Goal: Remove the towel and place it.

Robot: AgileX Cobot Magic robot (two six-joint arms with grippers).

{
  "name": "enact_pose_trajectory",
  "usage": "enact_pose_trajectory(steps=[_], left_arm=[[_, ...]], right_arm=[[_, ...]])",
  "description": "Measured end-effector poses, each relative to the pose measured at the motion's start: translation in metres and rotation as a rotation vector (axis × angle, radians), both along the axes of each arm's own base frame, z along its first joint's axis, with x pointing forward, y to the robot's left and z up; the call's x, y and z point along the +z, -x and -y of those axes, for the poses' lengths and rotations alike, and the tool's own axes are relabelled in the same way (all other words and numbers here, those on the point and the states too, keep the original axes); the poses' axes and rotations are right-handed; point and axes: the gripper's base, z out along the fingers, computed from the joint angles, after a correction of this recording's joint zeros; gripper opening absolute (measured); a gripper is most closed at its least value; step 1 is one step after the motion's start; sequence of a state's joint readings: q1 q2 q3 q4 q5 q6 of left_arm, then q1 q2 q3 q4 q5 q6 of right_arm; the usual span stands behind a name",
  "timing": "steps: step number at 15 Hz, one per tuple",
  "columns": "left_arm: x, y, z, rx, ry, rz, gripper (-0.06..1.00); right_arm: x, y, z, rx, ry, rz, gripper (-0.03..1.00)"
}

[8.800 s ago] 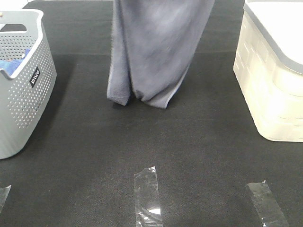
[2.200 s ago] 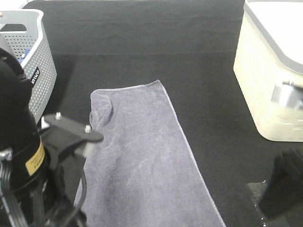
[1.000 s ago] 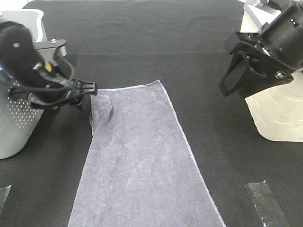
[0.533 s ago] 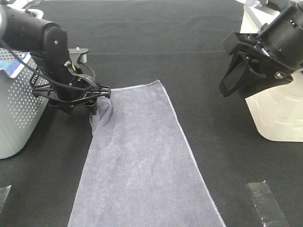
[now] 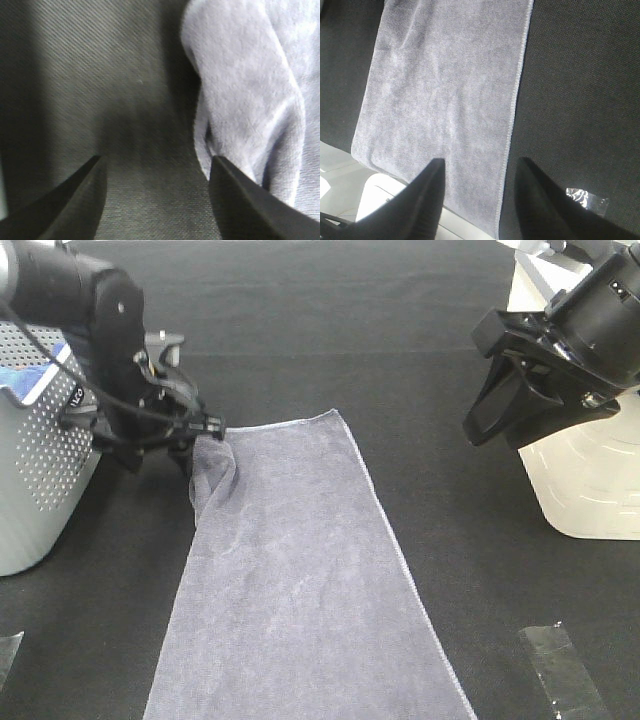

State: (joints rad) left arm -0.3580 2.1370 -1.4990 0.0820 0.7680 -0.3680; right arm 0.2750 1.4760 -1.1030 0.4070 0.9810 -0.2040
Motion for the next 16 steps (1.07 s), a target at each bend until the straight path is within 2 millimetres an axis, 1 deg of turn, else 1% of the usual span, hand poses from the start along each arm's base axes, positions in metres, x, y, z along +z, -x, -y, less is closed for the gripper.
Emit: enact_pose_trajectory(steps=[1, 2, 3, 5, 6, 7, 8, 10, 13, 16], left_arm=[[0.007, -0.002, 0.0, -0.003, -0.006, 0.003, 0.57], [0.01, -0.003, -0.001, -0.003, -0.01, 0.001, 0.57], [0.009, -0.004, -0.004, 0.006, -0.014, -0.013, 0.57], [-0.006, -0.004, -0.008, 0.022, -0.016, -0.063, 0.57], [-0.02, -0.005, -0.008, 0.02, -0.012, -0.095, 0.57], [-0.027, -0.006, -0.007, 0.025, 0.0, -0.096, 0.57], [-0.029, -0.008, -0.004, 0.033, 0.027, -0.075, 0.57], [-0.027, -0.014, 0.0, 0.04, 0.074, -0.021, 0.57], [-0.027, -0.015, 0.001, 0.04, 0.092, -0.008, 0.57], [-0.04, -0.017, 0.003, 0.056, 0.113, -0.013, 0.57]], right_arm=[[0.0, 0.0, 0.0, 0.0, 0.0, 0.001, 0.43], [0.0, 0.0, 0.0, -0.002, -0.001, 0.004, 0.43], [0.0, 0.0, 0.0, -0.002, -0.001, 0.005, 0.43], [0.0, 0.0, 0.0, -0.002, -0.001, 0.005, 0.43], [0.0, 0.0, 0.0, -0.002, -0.001, 0.005, 0.43], [0.0, 0.0, 0.0, -0.001, 0.001, 0.005, 0.43], [0.0, 0.0, 0.0, -0.001, 0.003, 0.006, 0.43], [0.0, -0.001, 0.001, 0.003, 0.017, 0.01, 0.43], [-0.001, -0.001, 0.002, 0.004, 0.019, 0.01, 0.43], [-0.001, -0.001, 0.002, 0.004, 0.019, 0.012, 0.43]])
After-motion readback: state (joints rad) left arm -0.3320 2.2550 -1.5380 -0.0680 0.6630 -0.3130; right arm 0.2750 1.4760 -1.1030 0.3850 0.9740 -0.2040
